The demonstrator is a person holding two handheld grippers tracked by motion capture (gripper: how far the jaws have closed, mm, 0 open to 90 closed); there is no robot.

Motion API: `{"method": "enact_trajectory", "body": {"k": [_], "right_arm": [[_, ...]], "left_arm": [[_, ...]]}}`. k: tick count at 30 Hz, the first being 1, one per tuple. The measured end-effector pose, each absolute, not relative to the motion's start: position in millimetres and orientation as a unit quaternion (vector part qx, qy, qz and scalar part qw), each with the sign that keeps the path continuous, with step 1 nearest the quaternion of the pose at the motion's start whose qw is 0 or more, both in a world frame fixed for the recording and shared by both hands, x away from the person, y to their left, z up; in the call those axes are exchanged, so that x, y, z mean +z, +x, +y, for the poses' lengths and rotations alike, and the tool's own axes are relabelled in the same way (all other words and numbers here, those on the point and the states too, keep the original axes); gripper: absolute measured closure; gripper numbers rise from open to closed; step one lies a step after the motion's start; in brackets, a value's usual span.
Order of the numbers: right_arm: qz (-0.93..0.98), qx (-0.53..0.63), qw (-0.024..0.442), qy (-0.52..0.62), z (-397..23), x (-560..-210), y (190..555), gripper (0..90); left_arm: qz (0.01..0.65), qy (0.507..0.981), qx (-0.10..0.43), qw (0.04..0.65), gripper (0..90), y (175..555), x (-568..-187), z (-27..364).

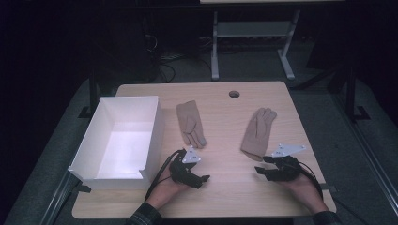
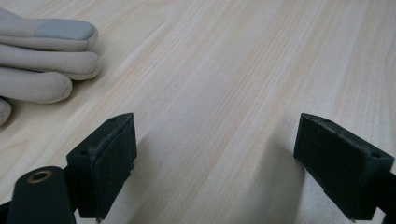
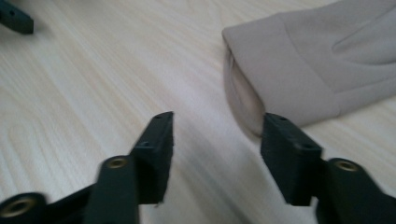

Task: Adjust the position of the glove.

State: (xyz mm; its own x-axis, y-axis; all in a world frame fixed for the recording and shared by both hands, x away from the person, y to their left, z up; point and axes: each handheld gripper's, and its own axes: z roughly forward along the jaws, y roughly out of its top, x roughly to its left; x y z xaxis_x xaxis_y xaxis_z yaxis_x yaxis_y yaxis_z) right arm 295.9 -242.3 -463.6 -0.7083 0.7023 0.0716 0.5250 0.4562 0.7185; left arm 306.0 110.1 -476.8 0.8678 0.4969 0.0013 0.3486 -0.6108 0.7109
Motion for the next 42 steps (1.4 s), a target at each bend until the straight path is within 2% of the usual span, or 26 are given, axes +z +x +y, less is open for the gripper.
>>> {"method": "enact_trajectory", "body": {"k": [6,13,24,35,42], "right_arm": [[0.843,0.386,0.128,0.353,-244,-454,303,71.1],[0.839,0.398,0.106,0.354,-245,-451,324,89.9],[0.843,0.388,0.105,0.356,-241,-451,344,90.0],[0.85,0.358,0.108,0.372,-237,-469,366,90.0],[0.846,0.366,0.099,0.374,-241,-471,365,90.0]], "left_arm": [[0.229,0.891,0.097,0.379,12.6,305,-478,113],[0.227,0.892,0.097,0.379,12.6,303,-478,117],[0.222,0.893,0.094,0.379,12.6,304,-478,117],[0.225,0.892,0.095,0.38,12.9,304,-478,117],[0.228,0.892,0.096,0.379,12.8,303,-478,117]]}}
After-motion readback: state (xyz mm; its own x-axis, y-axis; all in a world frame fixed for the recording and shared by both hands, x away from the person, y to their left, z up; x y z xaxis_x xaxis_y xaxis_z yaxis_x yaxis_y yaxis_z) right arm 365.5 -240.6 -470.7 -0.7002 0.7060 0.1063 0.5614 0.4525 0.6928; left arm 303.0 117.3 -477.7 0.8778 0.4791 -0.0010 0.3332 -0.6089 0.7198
